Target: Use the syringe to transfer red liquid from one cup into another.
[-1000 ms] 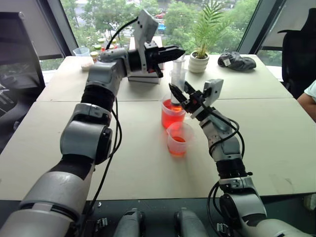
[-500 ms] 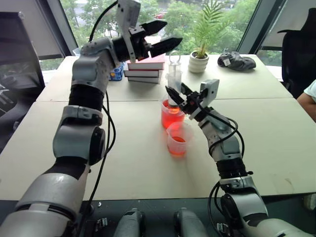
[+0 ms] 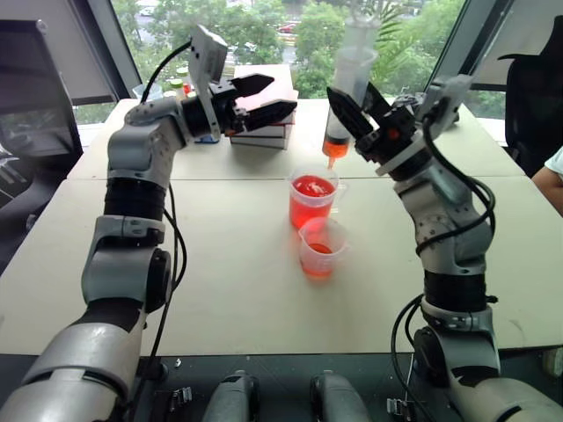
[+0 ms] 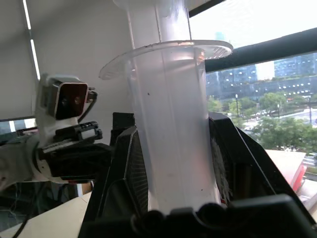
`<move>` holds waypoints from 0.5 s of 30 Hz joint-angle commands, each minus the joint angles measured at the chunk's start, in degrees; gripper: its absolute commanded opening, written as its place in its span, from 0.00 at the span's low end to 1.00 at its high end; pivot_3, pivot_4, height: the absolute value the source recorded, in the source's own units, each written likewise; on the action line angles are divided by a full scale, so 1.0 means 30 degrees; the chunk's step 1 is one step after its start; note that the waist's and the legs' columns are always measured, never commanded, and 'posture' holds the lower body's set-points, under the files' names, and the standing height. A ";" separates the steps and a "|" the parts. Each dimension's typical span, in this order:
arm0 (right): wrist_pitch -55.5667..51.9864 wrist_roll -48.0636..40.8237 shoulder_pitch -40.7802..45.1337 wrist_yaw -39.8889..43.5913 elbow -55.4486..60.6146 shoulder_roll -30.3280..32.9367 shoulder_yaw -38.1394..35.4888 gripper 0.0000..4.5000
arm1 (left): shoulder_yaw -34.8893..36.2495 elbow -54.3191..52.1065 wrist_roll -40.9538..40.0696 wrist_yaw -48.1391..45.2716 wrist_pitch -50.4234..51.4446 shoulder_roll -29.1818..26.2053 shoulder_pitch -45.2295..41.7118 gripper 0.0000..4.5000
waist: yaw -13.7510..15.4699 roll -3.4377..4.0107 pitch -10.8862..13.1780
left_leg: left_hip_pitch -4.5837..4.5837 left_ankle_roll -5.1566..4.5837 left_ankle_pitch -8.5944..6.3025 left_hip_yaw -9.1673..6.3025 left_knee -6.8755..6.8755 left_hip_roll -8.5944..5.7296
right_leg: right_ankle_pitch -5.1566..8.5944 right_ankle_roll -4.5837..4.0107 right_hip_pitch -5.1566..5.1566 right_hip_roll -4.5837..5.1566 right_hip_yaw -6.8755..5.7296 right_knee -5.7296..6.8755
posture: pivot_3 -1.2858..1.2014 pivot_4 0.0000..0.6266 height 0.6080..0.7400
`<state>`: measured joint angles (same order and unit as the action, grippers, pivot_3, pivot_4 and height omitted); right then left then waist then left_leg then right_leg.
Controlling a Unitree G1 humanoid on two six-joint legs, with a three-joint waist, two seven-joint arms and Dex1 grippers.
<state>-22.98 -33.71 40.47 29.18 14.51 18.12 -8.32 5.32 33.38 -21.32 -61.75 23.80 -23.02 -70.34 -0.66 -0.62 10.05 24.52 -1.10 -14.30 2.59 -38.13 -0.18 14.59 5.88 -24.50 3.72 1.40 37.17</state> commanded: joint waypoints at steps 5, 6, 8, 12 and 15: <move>-0.2110 -0.1962 -0.3983 -0.0405 0.4445 0.0394 0.0520 0.30 | -0.0217 -0.1956 -0.1030 -0.1266 0.1356 -0.0168 0.0173 0.99 | -0.0027 -0.0001 -0.0001 | -0.0003 -0.0001 0.0001 0.0006 -0.0012 -0.0003 | 0.0000 0.0000 0.0002 -0.0004 0.0003 0.0009 | 0.52 0.24 1.00; -0.1869 -0.1625 -0.4597 -0.0386 0.4527 0.0328 0.0782 0.30 | -0.0283 -0.2266 -0.1228 -0.1557 0.1690 -0.0162 0.0242 0.99 | -0.0034 -0.0001 0.0000 | -0.0004 -0.0001 0.0001 0.0006 -0.0014 -0.0003 | 0.0000 0.0000 0.0002 -0.0008 0.0003 0.0009 | 0.52 0.24 1.00; -0.1262 -0.0975 -0.5565 -0.0292 0.4554 0.0218 0.1262 0.30 | -0.0419 -0.2961 -0.1740 -0.2157 0.2519 -0.0201 0.0399 0.99 | -0.0045 -0.0001 -0.0001 | -0.0005 -0.0001 0.0001 0.0007 -0.0015 -0.0003 | 0.0000 0.0000 0.0003 -0.0014 0.0005 0.0008 | 0.52 0.24 1.00; -0.0390 -0.0132 -0.6473 -0.0318 0.4288 0.0024 0.1735 0.30 | -0.0542 -0.4037 -0.2663 -0.3089 0.3819 -0.0440 0.0589 0.99 | -0.0096 0.0000 0.0000 | -0.0007 -0.0002 0.0002 0.0007 -0.0017 -0.0001 | 0.0001 0.0000 0.0002 -0.0027 0.0008 0.0010 | 0.52 0.24 1.00; -0.0083 0.0157 -0.6607 -0.0414 0.4132 -0.0084 0.1792 0.30 | -0.0421 -0.4225 -0.3202 -0.3309 0.4561 -0.0504 0.0465 0.99 | -0.0084 0.0000 0.0000 | -0.0010 -0.0004 0.0003 0.0005 -0.0026 0.0001 | 0.0001 0.0000 0.0004 -0.0033 0.0007 0.0015 | 0.52 0.24 1.00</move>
<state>-24.96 -33.43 20.34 28.07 25.52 18.42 -2.64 3.05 22.66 -29.20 -71.09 36.61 -23.75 -67.61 -0.91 -0.62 10.05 24.49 -1.11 -14.29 2.60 -38.21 -0.18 14.60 5.88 -24.48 3.62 1.42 37.22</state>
